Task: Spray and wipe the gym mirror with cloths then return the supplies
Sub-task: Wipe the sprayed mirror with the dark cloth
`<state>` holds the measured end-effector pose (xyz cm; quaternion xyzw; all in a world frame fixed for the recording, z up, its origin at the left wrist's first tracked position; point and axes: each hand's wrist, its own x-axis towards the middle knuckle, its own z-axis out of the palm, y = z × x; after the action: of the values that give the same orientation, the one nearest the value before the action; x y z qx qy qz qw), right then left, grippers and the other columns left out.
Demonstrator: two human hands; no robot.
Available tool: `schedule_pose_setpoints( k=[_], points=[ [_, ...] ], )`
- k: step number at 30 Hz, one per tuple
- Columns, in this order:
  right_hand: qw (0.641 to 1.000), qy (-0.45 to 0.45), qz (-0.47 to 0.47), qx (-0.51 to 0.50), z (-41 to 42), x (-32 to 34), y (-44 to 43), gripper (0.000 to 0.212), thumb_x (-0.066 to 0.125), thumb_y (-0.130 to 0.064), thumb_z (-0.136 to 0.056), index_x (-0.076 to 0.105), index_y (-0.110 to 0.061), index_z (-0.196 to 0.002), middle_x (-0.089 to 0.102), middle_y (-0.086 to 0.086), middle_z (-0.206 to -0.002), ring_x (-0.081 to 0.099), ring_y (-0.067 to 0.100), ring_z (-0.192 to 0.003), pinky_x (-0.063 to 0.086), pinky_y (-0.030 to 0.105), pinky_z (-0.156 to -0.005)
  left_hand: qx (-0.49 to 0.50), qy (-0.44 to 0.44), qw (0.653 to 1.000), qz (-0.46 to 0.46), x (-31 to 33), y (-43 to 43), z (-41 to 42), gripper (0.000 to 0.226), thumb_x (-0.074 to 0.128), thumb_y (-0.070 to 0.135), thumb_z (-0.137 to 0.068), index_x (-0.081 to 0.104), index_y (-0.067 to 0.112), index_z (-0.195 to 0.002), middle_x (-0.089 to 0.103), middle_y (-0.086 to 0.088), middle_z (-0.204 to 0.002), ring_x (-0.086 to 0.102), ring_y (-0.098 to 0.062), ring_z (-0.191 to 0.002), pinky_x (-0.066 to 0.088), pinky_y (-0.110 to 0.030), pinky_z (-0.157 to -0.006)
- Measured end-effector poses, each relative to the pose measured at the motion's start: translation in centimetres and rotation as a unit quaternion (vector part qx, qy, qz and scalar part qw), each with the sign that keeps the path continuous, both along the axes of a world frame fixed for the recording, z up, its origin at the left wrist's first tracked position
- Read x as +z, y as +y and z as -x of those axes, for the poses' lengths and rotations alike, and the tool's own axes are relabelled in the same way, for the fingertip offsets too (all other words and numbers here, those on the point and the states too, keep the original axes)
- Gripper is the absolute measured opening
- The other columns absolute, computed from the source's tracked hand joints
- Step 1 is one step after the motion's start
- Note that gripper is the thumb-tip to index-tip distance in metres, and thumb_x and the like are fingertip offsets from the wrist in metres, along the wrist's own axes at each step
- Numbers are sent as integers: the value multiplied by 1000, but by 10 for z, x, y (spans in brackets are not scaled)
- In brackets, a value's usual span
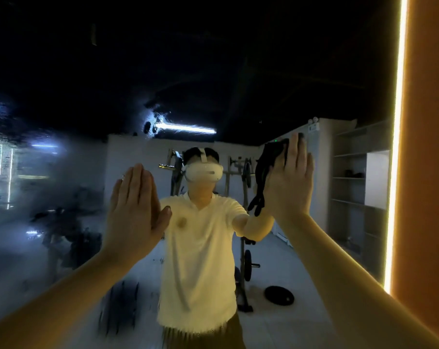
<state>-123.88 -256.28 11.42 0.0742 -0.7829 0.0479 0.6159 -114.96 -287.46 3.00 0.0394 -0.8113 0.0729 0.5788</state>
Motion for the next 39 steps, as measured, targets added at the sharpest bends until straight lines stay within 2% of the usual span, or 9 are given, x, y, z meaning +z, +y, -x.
schedule_pose_setpoints(
  k=[3,10,14,17,20,25,28,34,39],
  points=[
    [998,-8,12,53,0,-1,-24,64,54,-15,-100,29,12,-152,7,27,-169,9,42,-157,23,54,-126,4,0,1000,10,-1,-3,2,90,36,59,-102,17,-5,-162,16,-27,-169,17,-41,-158,21,-57,-127],
    [989,18,-49,136,-16,-15,-121,66,19,-38,-106,2,-7,-162,-3,21,-170,-8,35,-158,6,51,-129,13,5,999,44,-4,-13,7,89,32,59,-104,15,-6,-162,11,-26,-170,11,-37,-160,20,-57,-127],
    [965,37,-201,165,-28,-44,-166,63,16,-40,-109,11,-10,-164,5,19,-171,-3,34,-159,-1,51,-129,3,11,998,59,-5,-19,5,88,35,59,-104,18,-5,-162,14,-25,-170,12,-35,-160,17,-53,-129],
    [957,42,-244,151,-23,-50,-151,64,8,-40,-109,15,-8,-164,9,18,-171,-1,33,-159,1,52,-129,8,2,998,67,-4,-22,4,89,35,61,-104,17,-4,-162,14,-24,-171,10,-33,-160,15,-51,-130],
    [972,25,-200,122,-12,-52,-105,66,18,-42,-109,11,-3,-162,9,22,-170,-1,36,-159,6,55,-128,27,-8,997,73,-5,-24,6,92,36,61,-103,10,-4,-163,7,-24,-172,5,-34,-161,12,-50,-130],
    [998,-26,-34,52,8,-63,-10,68,16,-39,-108,16,4,-160,8,25,-169,3,38,-159,16,58,-126,11,10,998,62,-7,-18,10,92,35,59,-102,8,-5,-163,6,-25,-171,6,-37,-160,13,-54,-129],
    [998,-48,34,-1,9,-62,22,70,22,-39,-106,21,9,-158,5,27,-169,1,38,-159,12,58,-126,6,7,999,53,-7,-17,11,93,34,60,-101,5,-4,-163,4,-25,-171,5,-37,-160,15,-56,-128],
    [994,-32,69,75,3,-57,-18,68,22,-34,-107,12,8,-160,2,25,-170,-2,38,-159,11,53,-128,27,-10,998,53,-8,-18,10,97,39,61,-100,1,-3,-163,0,-24,-172,2,-36,-161,15,-56,-129],
    [985,-1,-43,166,-15,-74,-106,69,-2,-44,-109,10,-1,-162,4,25,-169,-5,39,-157,3,54,-128,20,-10,998,53,-5,-16,5,91,30,61,-104,5,-2,-164,5,-23,-172,6,-35,-161,16,-55,-129]
  ],
)
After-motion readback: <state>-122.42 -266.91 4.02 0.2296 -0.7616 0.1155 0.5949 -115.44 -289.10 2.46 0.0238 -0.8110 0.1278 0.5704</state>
